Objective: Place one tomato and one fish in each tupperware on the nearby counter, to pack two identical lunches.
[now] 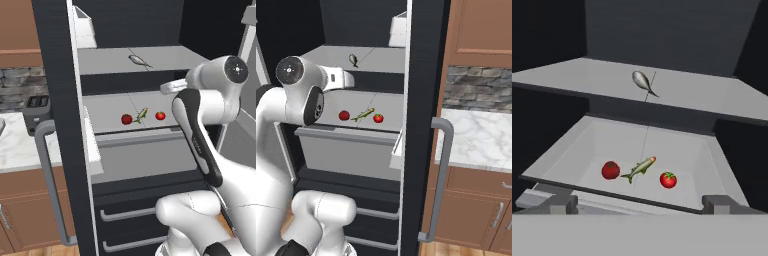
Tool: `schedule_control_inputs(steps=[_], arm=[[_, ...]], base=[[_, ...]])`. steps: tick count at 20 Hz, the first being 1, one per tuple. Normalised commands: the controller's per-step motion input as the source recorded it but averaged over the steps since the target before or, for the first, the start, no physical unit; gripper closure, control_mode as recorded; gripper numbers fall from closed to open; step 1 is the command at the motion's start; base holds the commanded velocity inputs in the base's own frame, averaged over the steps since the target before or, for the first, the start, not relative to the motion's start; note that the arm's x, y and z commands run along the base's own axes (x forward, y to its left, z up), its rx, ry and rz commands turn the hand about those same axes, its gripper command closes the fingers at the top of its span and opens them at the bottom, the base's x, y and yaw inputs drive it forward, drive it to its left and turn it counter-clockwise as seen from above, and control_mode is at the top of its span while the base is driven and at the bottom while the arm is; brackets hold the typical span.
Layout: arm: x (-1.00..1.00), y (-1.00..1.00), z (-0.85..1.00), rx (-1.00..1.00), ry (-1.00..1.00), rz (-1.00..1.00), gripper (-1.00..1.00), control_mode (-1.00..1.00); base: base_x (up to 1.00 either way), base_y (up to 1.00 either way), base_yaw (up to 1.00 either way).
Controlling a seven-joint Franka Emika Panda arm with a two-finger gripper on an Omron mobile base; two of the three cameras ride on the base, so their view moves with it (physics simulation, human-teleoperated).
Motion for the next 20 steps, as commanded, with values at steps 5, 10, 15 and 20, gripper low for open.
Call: schedule_control_inputs(steps=[5,10,15,20], arm=[[0.01,0.11,0.59,0.00,-0.02,0.00,-1.00,-1.00],[0.19,0.01,0.18,0.00,0.13,0.00,-1.00,-1.00],[0.25,0.05,0.00,0.00,0.27,0.00,-1.00,-1.00],[0.36,0.19,0.00,0.00,0.18,0.00,-1.00,-1.00]], base=[[0.00,0.00,0.00],[0.00,0.00,0.00],[0.00,0.00,0.00],[0.00,0.00,0.00]])
